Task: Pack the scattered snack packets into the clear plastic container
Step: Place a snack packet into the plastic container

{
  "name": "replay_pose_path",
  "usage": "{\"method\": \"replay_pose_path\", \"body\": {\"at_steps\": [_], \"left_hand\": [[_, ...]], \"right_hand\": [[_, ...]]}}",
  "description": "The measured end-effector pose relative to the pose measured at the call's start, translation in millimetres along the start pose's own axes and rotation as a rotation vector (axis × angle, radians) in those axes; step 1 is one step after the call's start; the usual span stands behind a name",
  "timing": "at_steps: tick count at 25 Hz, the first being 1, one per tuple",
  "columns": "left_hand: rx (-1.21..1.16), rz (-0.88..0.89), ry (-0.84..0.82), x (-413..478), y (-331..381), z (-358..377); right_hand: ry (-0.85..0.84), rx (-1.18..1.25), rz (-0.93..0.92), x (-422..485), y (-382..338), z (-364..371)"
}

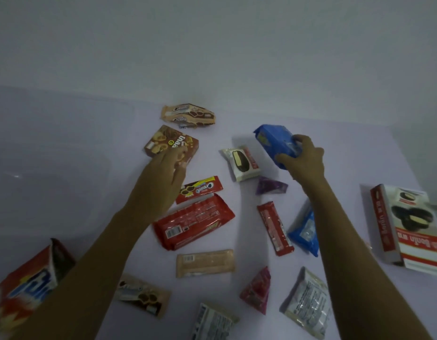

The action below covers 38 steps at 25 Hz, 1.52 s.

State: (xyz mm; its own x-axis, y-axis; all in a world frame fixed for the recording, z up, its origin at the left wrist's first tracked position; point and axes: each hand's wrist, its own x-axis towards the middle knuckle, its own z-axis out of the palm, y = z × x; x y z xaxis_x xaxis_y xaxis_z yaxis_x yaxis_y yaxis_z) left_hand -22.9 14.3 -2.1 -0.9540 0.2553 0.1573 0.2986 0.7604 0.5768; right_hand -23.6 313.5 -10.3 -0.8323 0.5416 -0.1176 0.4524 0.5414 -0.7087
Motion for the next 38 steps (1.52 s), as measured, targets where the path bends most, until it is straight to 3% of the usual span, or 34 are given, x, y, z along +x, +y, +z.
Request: {"method": "replay_pose_path", "body": {"at_steps": [2, 5, 9, 13, 18, 23, 30, 34, 38], "left_hand": [[-0.024, -0.025, 0.061, -8, -11, -21], [-0.059, -0.036, 0.158, -25, -37, -56], [-0.030, -0.056, 0.295, -51, -89, -103], [0.086, -0.158, 0.391, -78, -157, -150], [0.218, -0.375, 0.365, -97, -244, -186], [0.278, -0.611, 0.186, -105, -306, -190], [0.047, -0.619, 0.197, -110, -326, -178], [0.014, -0.589, 0.192, -110, -331, -175], [-0.021, -0.593, 0.197, -110, -333, -172]], "right_hand": [[-0.072, 0.386, 0.040, -33, -35, 8], [-0.373, 0.944, 0.226, -83, -82, 33], [-0.734, 1.315, 0.377, -133, -120, 82], [-0.934, 1.219, 0.493, -176, -161, 139], [-1.063, 1.019, 0.646, -206, -211, 198], [-1.058, 0.904, 0.791, -215, -246, 260], [-0.996, 0.805, 0.927, -217, -258, 325], [-0.950, 0.774, 0.797, -217, -259, 344], [-0.669, 0.315, 0.417, -217, -251, 366]]}}
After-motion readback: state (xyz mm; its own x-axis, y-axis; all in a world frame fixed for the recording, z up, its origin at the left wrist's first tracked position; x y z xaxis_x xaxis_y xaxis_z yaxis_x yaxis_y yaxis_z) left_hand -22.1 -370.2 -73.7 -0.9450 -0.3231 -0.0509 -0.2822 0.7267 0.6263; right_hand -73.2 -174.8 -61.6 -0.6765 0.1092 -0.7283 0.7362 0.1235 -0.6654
